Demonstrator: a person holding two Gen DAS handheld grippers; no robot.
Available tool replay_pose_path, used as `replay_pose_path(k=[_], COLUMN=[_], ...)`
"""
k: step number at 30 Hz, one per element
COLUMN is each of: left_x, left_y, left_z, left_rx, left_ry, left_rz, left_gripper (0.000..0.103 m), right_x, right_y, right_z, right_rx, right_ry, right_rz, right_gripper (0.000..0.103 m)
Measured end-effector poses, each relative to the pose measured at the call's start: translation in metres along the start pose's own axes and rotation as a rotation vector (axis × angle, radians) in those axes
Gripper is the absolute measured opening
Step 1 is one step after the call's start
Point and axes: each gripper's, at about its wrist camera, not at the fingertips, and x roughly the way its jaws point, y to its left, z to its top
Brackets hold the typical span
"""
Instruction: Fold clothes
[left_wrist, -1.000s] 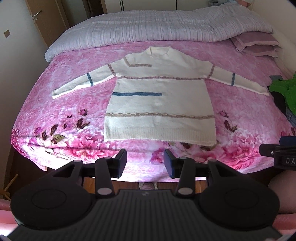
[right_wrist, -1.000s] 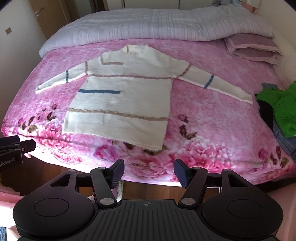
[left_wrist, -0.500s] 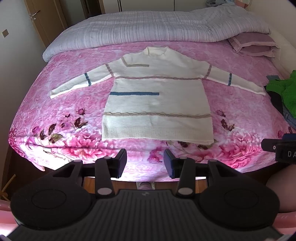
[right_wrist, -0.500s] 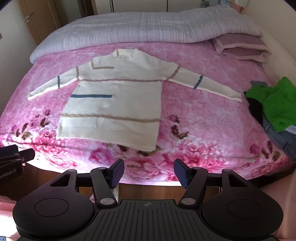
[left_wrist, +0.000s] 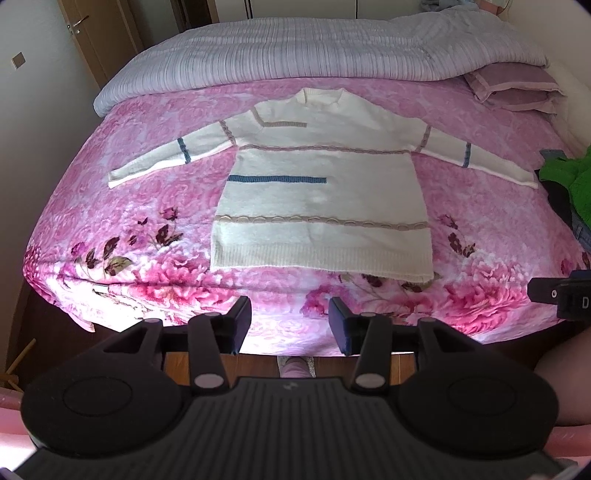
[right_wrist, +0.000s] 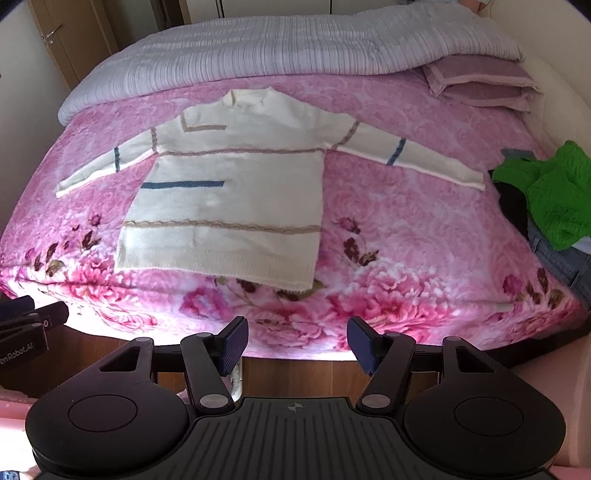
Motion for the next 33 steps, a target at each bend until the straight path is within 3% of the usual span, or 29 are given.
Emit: replay_pose_path(k=[33], left_x=[0.007], left_y=[-0.029], left_z=[0.029], left_rx=[-0.012], left_ry=[-0.018], left_rz=[0.056], left_gripper=[0.042], right_x=[0.017], right_y=[-0.033], right_z=[0.033], right_rx=[0.038], right_ry=[-0.007], right_rz=[0.072], right_gripper=[0.063])
